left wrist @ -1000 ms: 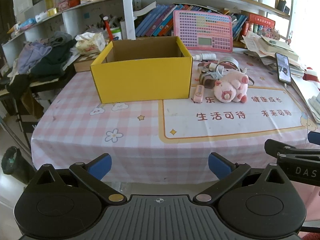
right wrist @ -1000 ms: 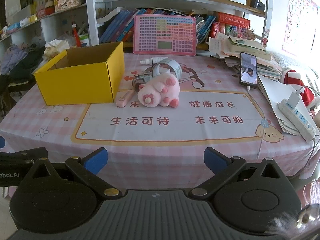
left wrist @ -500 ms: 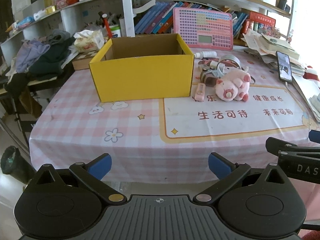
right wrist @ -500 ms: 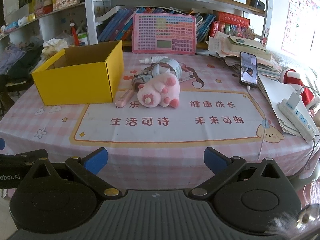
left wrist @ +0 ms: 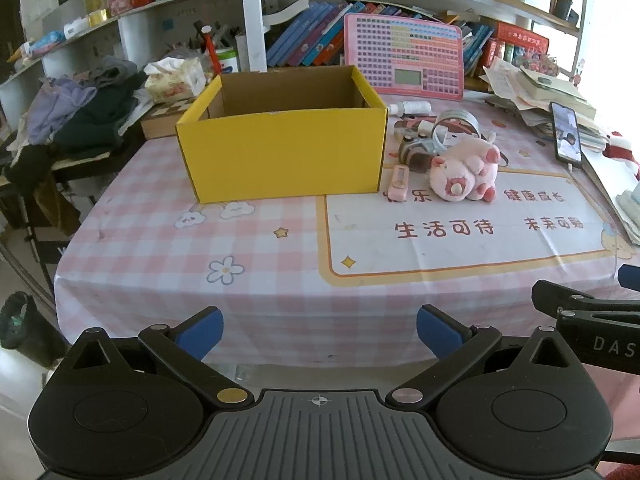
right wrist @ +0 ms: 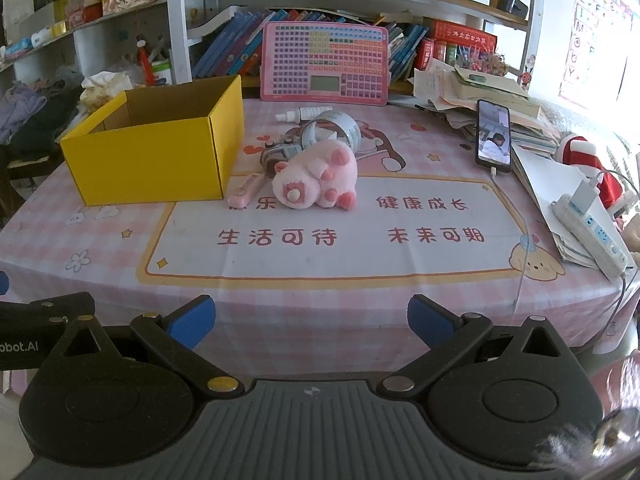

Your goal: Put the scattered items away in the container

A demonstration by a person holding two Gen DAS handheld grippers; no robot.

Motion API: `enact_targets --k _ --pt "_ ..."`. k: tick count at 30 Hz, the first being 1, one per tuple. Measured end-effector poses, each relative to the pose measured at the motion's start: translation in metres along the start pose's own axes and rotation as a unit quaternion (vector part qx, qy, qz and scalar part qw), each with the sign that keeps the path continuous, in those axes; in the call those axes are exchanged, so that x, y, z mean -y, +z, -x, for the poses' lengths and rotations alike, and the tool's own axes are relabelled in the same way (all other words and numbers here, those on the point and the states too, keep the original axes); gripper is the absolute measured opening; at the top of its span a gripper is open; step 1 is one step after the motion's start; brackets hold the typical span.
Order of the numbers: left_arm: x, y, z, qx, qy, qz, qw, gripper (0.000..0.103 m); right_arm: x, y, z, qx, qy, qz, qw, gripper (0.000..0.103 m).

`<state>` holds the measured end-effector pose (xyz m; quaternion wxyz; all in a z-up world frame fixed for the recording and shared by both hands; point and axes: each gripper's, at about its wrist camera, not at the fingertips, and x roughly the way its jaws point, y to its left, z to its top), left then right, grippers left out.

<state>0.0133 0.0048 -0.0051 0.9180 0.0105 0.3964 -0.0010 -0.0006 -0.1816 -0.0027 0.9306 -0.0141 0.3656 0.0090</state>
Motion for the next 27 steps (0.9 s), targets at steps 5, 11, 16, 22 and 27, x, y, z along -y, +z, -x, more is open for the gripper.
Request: enact_targets --k 5,11,16,22,27 --pt "0.0 -0.001 0.003 0.006 -0.005 -0.005 1.0 0.103 0.0 0.0 0.001 0.002 0.001 0.0 1.0 0.103" --pt "-0.004 -0.001 0.006 0.011 -0.008 -0.003 0.9999 0.103 -0.005 0.002 0.002 0.005 0.006 0.005 1.0 0.103" --pt "-0.002 0.003 0.003 0.009 -0.02 -0.003 0.9997 0.103 -0.006 0.004 0.001 0.006 0.006 0.011 1.0 0.103" --pt "0.005 0.008 -0.001 0.014 -0.031 -0.014 0.9993 0.103 0.0 0.011 -0.005 0.01 0.003 0.004 1.0 0.103" --pt "-0.001 0.012 -0.001 0.023 -0.053 0.0 0.9983 0.103 -0.002 0.017 -0.007 0.024 0.015 0.008 1.0 0.103"
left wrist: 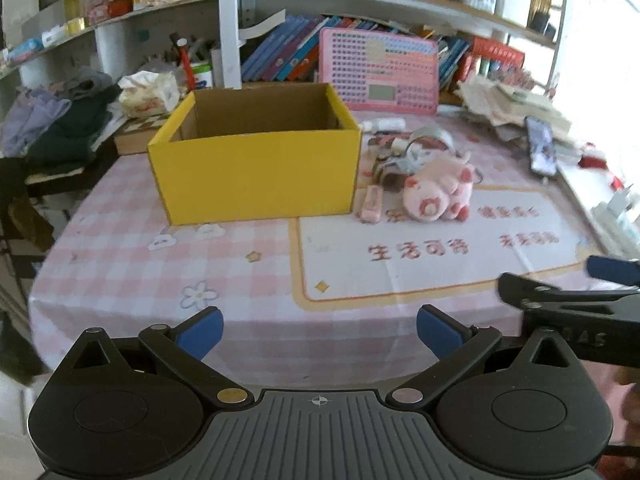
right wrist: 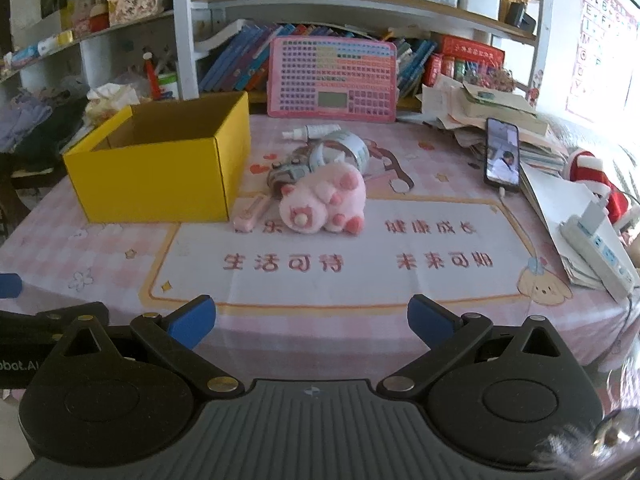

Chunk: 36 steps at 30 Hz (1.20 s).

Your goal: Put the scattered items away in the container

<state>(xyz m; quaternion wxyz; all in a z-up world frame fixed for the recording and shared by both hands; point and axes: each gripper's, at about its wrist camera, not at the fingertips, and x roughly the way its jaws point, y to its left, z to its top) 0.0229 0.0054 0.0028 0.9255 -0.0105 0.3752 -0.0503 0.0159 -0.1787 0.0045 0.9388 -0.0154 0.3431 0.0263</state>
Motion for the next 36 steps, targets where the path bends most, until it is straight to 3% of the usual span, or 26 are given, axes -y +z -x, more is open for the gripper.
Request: enact_targets --k 6,19,23,36 --pt "-0.005 0.005 -0.002 0.017 -0.029 0.017 0.9993 0.103 -0.004 0.005 -0.01 0.001 0.016 0.009 1.0 0.103" --pt "0.009 0.036 -0.039 0.022 -0.028 0.018 0.9992 0.102 0.023 0.031 -0.055 -0.018 0.004 -0.004 1.0 0.103" --pt "0.022 0.049 -0.052 0.023 -0.027 0.009 0.9993 0.098 0.034 0.044 -0.07 -0.016 0.011 0.001 1.0 0.103" --pt "0.056 0.086 -0.088 0.004 -0.003 -0.003 1.0 0.097 0.073 0.084 -0.125 -0.036 0.042 -0.015 0.998 0.103"
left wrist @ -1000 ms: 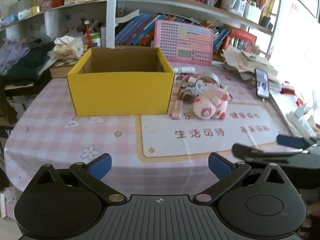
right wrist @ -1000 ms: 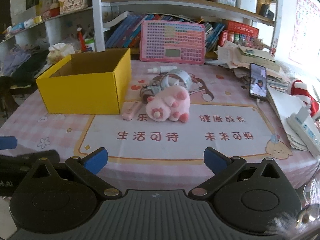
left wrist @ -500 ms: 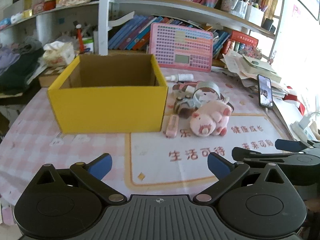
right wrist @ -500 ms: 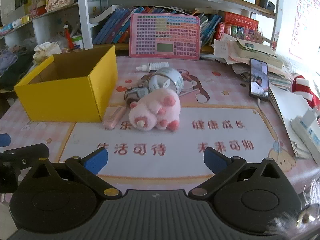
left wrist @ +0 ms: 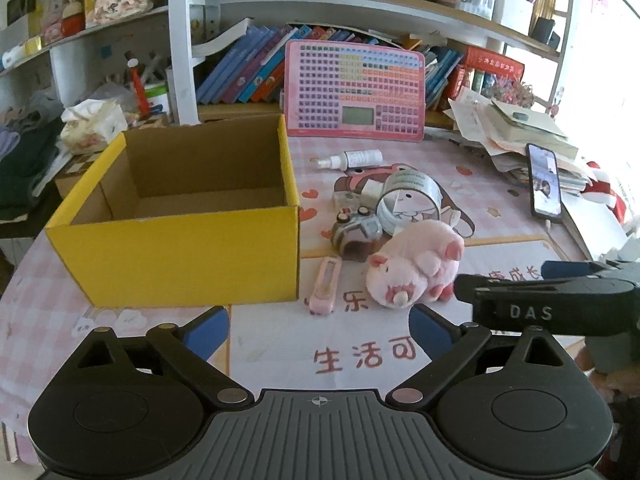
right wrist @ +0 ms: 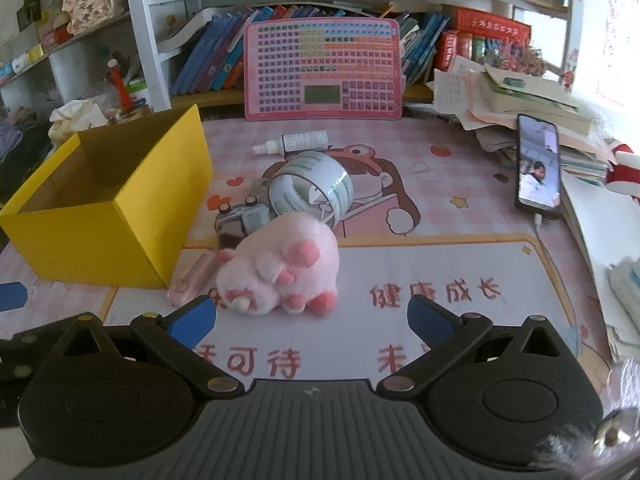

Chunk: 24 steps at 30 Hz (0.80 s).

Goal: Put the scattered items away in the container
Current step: 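Reach the right tool to the pink plush pig while the left tool reaches the pink stick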

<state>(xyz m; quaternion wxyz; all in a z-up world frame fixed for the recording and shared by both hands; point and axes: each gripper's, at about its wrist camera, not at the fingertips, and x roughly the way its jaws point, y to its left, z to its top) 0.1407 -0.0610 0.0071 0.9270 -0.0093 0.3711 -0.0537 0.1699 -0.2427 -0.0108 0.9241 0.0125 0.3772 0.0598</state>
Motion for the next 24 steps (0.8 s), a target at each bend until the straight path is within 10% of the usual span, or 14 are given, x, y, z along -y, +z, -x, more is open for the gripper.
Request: enact_targets --k 17,24 --pt "0.022 0.021 -0.045 -0.055 0.056 -0.01 0.9969 0.075 0.018 0.041 -0.091 -0.068 0.104 -0.027 0.992 0.103" --pt "0.035 0.023 -0.066 -0.082 0.038 -0.034 0.9953 0.049 0.029 0.038 -0.104 -0.094 0.131 -0.041 0.986 0.059"
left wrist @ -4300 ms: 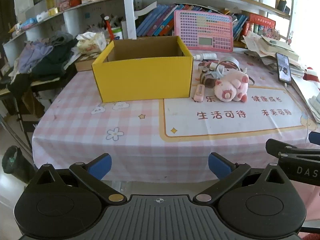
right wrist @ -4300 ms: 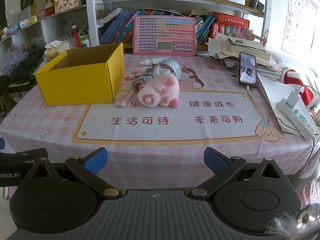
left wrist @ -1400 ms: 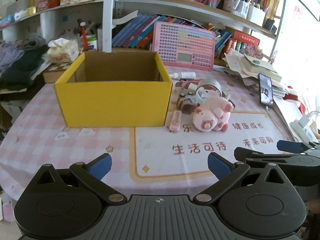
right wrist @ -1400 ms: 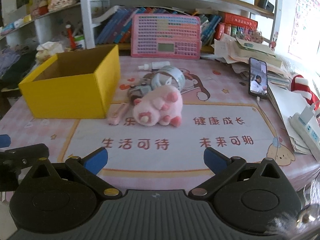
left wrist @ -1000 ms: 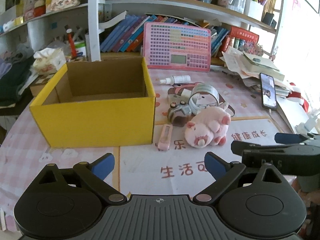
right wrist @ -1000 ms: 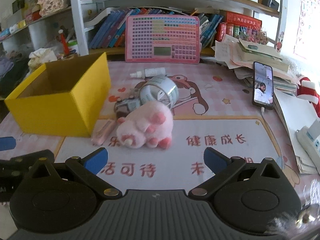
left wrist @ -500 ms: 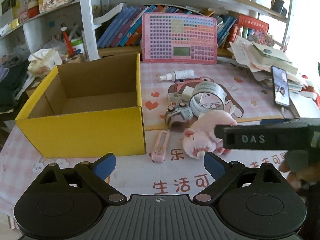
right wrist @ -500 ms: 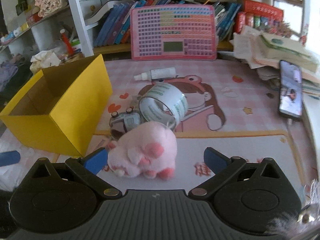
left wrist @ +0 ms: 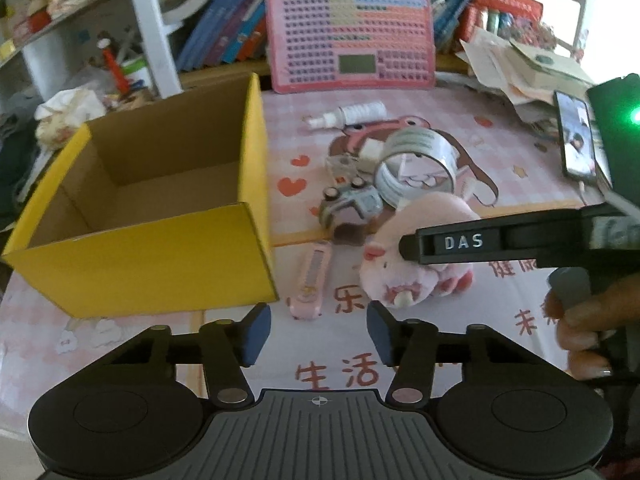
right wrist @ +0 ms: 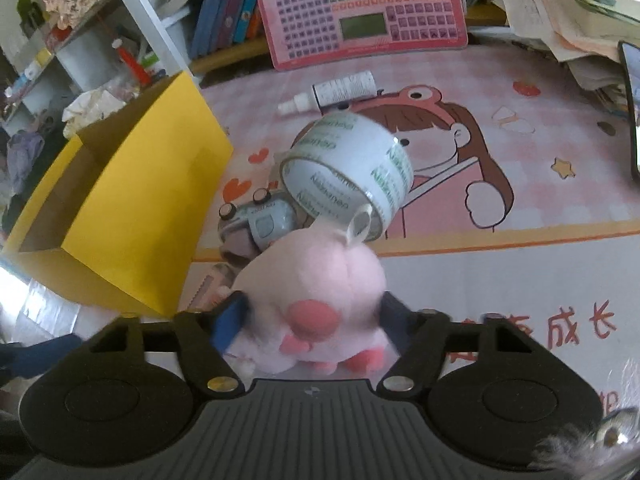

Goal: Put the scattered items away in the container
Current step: 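Reach the right tool to the pink plush pig while the left tool reaches the pink stick, then close the right tool on the pig while the left tool grasps the pink stick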

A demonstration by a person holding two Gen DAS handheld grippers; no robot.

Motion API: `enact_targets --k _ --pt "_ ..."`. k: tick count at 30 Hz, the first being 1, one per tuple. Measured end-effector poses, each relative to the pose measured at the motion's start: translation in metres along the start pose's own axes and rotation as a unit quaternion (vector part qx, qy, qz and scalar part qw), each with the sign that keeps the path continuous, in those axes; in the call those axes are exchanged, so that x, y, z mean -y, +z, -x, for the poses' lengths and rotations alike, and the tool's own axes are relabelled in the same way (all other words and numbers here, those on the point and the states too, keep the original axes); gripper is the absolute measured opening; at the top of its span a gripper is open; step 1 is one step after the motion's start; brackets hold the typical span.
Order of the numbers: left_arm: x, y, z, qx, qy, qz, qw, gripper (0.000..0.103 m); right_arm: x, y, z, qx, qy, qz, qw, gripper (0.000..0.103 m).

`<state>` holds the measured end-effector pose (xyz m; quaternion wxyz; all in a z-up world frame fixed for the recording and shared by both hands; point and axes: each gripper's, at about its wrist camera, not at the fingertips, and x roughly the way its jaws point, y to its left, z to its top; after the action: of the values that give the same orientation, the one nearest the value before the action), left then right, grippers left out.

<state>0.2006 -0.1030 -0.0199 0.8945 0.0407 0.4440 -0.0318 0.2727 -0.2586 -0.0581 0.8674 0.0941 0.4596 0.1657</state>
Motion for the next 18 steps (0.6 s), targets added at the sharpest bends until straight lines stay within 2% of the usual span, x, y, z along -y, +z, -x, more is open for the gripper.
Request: enact_targets --k 3,9,12,18 --pt "0.006 0.004 -0.009 -0.004 -0.005 -0.015 0.9999 0.043 0.006 -0.001 0.011 0.007 -0.004 0.006 1.0 0.055" --pt "0.021 0.012 -0.029 -0.002 0.002 -0.048 0.9988 0.035 0.027 0.005 0.029 0.028 -0.036 0.001 0.999 0.054" --pt "0.03 0.015 -0.043 -0.004 0.019 -0.077 0.9969 0.029 0.036 0.004 0.032 0.027 -0.048 -0.005 0.999 0.055" --pt "0.042 0.02 -0.07 -0.015 0.064 -0.123 0.9901 0.029 0.047 0.005 0.031 0.023 -0.046 -0.014 0.999 0.055"
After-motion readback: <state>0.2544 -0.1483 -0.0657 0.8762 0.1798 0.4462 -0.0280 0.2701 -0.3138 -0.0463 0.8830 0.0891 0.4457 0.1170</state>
